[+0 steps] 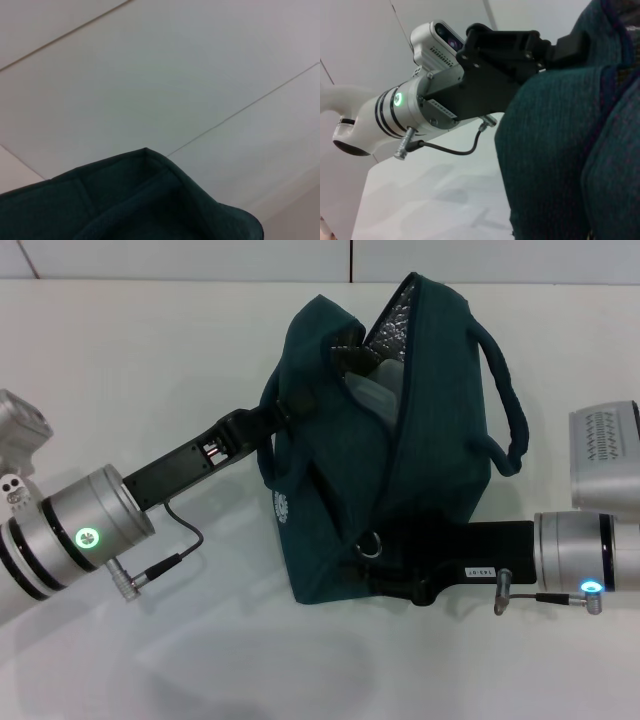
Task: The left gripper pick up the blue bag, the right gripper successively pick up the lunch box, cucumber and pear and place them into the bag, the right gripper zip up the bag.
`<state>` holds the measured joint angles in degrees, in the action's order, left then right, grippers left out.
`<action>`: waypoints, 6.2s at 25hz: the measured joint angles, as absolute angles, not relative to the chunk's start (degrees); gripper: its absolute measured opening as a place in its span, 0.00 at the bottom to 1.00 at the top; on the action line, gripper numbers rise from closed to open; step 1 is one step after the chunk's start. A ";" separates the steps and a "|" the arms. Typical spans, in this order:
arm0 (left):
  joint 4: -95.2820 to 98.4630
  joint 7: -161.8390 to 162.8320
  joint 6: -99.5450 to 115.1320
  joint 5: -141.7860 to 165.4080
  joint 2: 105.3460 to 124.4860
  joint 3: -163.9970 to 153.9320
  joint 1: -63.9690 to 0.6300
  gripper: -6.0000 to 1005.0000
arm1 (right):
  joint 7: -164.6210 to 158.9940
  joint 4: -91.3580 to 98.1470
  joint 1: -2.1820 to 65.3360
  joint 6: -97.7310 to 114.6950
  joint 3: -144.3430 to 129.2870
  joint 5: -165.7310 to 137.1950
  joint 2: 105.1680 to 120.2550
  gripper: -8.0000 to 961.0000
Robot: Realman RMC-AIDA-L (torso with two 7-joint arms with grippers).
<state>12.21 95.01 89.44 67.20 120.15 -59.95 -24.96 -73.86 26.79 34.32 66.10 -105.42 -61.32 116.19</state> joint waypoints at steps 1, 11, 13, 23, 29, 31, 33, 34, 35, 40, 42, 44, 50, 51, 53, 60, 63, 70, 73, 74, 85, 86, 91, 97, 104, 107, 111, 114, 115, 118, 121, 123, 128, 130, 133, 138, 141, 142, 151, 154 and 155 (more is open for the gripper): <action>12.21 95.01 89.49 67.19 120.15 -59.94 -24.96 0.07 | -73.86 26.79 34.31 66.03 -105.43 -61.31 116.19 0.44; 12.22 95.01 90.25 67.04 120.04 -59.94 -24.66 0.07 | -73.79 26.41 33.30 64.30 -105.43 -58.86 116.19 0.32; 12.22 95.01 90.27 67.03 119.99 -59.94 -24.52 0.07 | -74.01 26.38 32.89 64.60 -105.47 -58.52 116.19 0.22; 12.91 95.01 90.27 66.87 119.50 -59.58 -24.26 0.07 | -76.24 26.53 30.60 66.60 -104.83 -58.44 115.95 0.02; 13.84 94.94 89.91 66.86 119.29 -59.50 -24.20 0.07 | -78.41 26.18 29.49 67.99 -104.70 -58.43 115.59 0.02; 14.22 94.92 89.86 66.90 119.26 -59.50 -24.13 0.07 | -78.96 26.11 29.10 68.55 -104.56 -58.44 115.50 0.02; 14.40 94.84 89.85 66.99 119.21 -59.50 -24.08 0.07 | -79.35 26.12 28.54 69.07 -104.33 -58.44 115.39 0.02; 14.43 94.69 89.84 67.01 119.15 -59.50 -24.07 0.07 | -79.58 26.20 28.09 69.43 -103.96 -58.47 115.33 0.02; 14.45 94.55 89.84 67.05 119.12 -59.50 -24.08 0.07 | -79.61 26.25 27.73 69.73 -103.40 -58.51 115.32 0.02; 14.74 94.16 89.85 68.28 118.62 -59.88 -24.63 0.07 | -79.38 26.08 26.07 73.47 -99.86 -58.76 115.17 0.02; 15.11 94.14 89.96 69.23 118.50 -59.90 -24.69 0.07 | -79.21 26.12 25.58 74.86 -98.92 -58.83 115.08 0.02; 15.22 94.13 90.10 69.78 118.49 -59.91 -24.72 0.08 | -78.98 26.15 25.36 75.85 -98.28 -58.85 114.98 0.02; 15.38 91.30 92.23 71.43 118.92 -59.92 -25.08 0.20 | -77.80 26.09 25.35 77.88 -98.00 -58.88 114.95 0.02; 15.38 90.36 93.11 71.58 118.98 -59.89 -25.10 0.23 | -77.72 26.08 25.38 78.26 -98.00 -58.88 114.95 0.02; 15.38 88.28 94.91 71.66 118.99 -59.75 -25.12 0.29 | -77.70 26.07 25.43 78.87 -97.99 -58.88 114.96 0.02; 15.38 81.28 99.05 71.50 118.14 -59.50 -24.02 0.66 | -77.34 26.03 25.31 80.44 -97.87 -58.89 114.83 0.02; 15.37 78.84 99.60 72.29 117.75 -59.81 -22.74 0.70 | -76.47 26.01 25.31 81.74 -97.79 -58.85 114.81 0.02; 14.66 70.29 97.53 76.73 118.52 -59.97 -17.00 0.71 | -74.22 25.96 25.19 86.95 -93.91 -59.05 114.71 0.02; 14.51 67.24 96.01 77.76 119.24 -59.98 -14.84 0.71 | -74.09 26.14 25.58 87.25 -93.21 -58.93 114.76 0.02; 14.42 66.68 95.88 78.01 119.33 -60.00 -14.60 0.71 | -74.09 26.18 25.78 87.24 -93.21 -58.91 114.80 0.02; 8.12 57.89 94.93 78.73 119.91 -62.12 -15.80 0.70 | -73.90 26.68 29.07 87.40 -91.08 -58.52 115.31 0.03; 7.24 57.16 94.48 78.64 119.95 -62.13 -16.33 0.70 | -73.87 26.71 29.11 87.43 -90.58 -58.46 115.34 0.03; 5.74 56.38 92.12 78.54 120.20 -62.01 -17.42 0.70 | -73.01 26.78 29.36 87.62 -88.63 -58.33 115.63 0.03; 5.83 56.23 92.24 75.35 119.96 -61.70 -16.52 0.70 | -72.86 26.47 29.51 88.03 -88.27 -58.25 115.60 0.03; 6.48 51.66 95.22 64.80 119.68 -61.69 -13.69 0.70 | -72.26 25.81 29.26 88.19 -88.15 -58.59 115.44 0.03; 7.11 51.69 95.69 64.41 119.54 -61.81 -15.20 0.70 | -71.81 25.37 29.93 88.19 -88.21 -58.62 115.60 0.03; 6.72 51.55 94.47 64.88 119.56 -62.04 -18.63 0.70 | -71.65 25.22 31.08 88.13 -88.54 -58.65 115.98 0.03; 6.85 51.56 93.37 65.09 119.51 -62.06 -19.97 0.70 | -71.54 25.22 31.12 87.75 -88.56 -58.59 116.03 0.03; 7.06 51.66 93.24 65.11 119.39 -62.03 -20.08 0.70 | -71.41 25.21 31.12 87.54 -88.54 -58.50 116.03 0.03; 9.06 52.42 93.61 65.09 118.52 -61.90 -19.31 0.70 | -71.17 25.12 30.75 87.20 -88.18 -58.36 115.91 0.03; 13.54 54.26 94.48 64.38 117.14 -61.17 -16.17 0.70 | -71.10 24.52 30.72 87.15 -88.15 -58.47 115.85 0.03; 16.84 55.47 95.39 63.98 116.43 -59.40 -13.81 0.70 | -71.06 23.98 30.89 87.14 -88.15 -58.52 115.82 0.03; 20.47 55.95 100.96 63.86 116.43 -55.78 -9.60 0.70 | -70.93 23.31 30.78 87.11 -88.30 -58.64 115.74 0.03; 20.56 55.40 102.68 63.90 116.68 -55.43 -8.12 0.70 | -70.90 23.04 30.99 87.10 -88.37 -58.68 115.74 0.03; 20.61 54.61 103.81 64.50 117.26 -55.16 -6.21 0.70 | -70.88 22.98 31.15 87.10 -88.49 -58.71 115.75 0.03; 19.98 53.64 102.00 65.59 117.77 -55.09 -5.11 0.70 | -70.85 23.27 31.46 87.15 -88.48 -58.72 115.84 0.03; 19.82 53.75 101.63 67.10 117.96 -55.52 -4.58 0.70 | -70.84 23.14 31.81 87.41 -88.44 -58.64 115.85 0.04; 19.65 53.51 101.62 68.08 118.25 -55.63 -4.45 0.70 | -70.84 23.24 31.83 87.48 -88.40 -58.59 115.84 0.04; 2.46 39.61 100.39 72.19 120.07 -56.86 -9.72 0.70 | -72.13 25.88 34.60 91.39 -87.92 -57.60 115.38 0.04; -0.30 37.73 99.66 71.72 120.41 -57.61 -11.51 0.70 | -72.29 26.44 35.72 91.22 -87.83 -57.58 115.30 0.04; -1.27 37.28 99.33 71.67 120.48 -57.62 -12.26 0.70 | -72.30 26.38 36.04 91.16 -87.83 -57.63 115.30 0.04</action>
<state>-1.27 37.28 99.33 71.67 120.48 -57.62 -12.26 -72.30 26.38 36.04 91.16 -87.83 -57.63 115.30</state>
